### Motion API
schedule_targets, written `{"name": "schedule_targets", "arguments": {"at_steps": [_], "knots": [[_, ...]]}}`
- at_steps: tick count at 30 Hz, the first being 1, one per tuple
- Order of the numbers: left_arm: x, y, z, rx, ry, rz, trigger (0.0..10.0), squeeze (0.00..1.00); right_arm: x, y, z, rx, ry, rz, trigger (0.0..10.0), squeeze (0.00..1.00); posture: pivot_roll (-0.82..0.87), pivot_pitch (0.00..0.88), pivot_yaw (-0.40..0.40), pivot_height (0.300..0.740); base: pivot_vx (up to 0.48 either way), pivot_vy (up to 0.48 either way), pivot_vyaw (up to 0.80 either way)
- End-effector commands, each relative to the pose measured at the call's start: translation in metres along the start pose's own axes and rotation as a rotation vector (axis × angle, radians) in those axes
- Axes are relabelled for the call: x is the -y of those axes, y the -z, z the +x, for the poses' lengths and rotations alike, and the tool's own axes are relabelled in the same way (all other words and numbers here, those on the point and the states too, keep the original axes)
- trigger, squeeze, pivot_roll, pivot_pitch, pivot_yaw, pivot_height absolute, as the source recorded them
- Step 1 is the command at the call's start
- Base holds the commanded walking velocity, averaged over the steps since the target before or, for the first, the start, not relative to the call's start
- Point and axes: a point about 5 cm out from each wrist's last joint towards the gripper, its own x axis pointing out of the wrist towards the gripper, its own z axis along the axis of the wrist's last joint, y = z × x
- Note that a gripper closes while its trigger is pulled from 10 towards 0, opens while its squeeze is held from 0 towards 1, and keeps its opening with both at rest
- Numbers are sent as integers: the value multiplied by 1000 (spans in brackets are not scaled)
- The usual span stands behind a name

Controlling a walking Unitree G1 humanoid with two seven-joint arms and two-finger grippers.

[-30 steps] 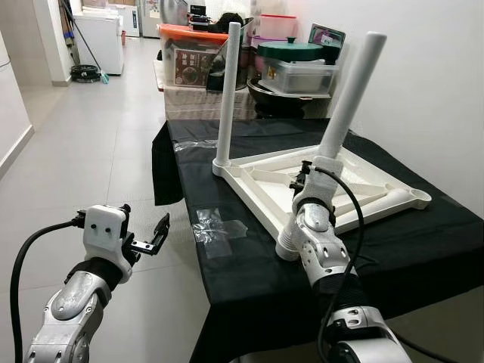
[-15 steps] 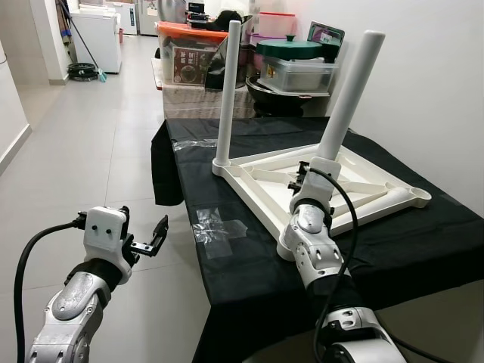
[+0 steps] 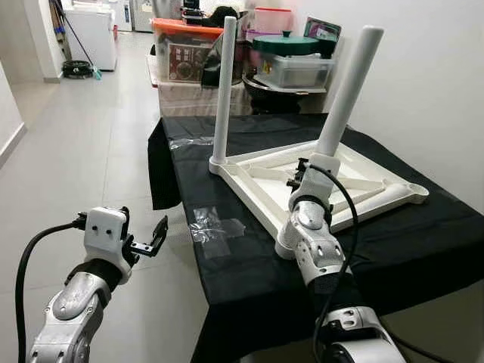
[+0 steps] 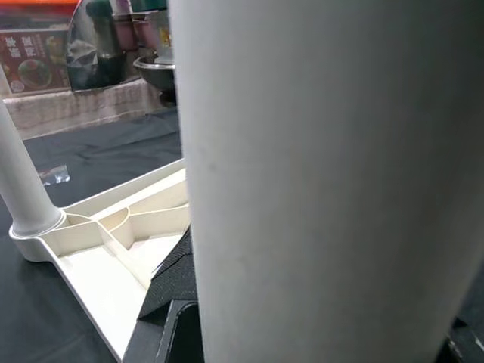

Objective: Building children table

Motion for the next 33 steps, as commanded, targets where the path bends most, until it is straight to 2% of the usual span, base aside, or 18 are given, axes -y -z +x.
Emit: {"name": "schedule_targets", "arguments": {"at_steps": [1,18,20,22,25,28,33], "knots": [[4,2,3,1,19,3,10000,0,12,12,2,-63,35,-15,10000,0,81,0,-104,740,0,0,0],[4,4,5,1,24,10,10000,0,13,4,-5,-46,15,40,10000,0,83,0,-105,740,0,0,0],[4,4,5,1,25,12,10000,0,20,0,-7,12,31,76,10000,0,81,0,-100,740,0,0,0],[4,4,5,1,25,12,10000,0,21,0,-8,19,32,77,10000,0,81,0,-100,740,0,0,0],[4,4,5,2,26,13,10000,0,23,1,-9,43,30,60,10000,0,81,0,-100,740,0,0,0],[4,3,5,5,28,14,10000,0,22,0,-12,107,-9,0,10000,0,82,0,-98,740,0,0,0],[3,4,5,3,27,16,10000,0,22,1,-12,128,-30,-40,10000,0,85,0,-97,740,0,0,0]]}}
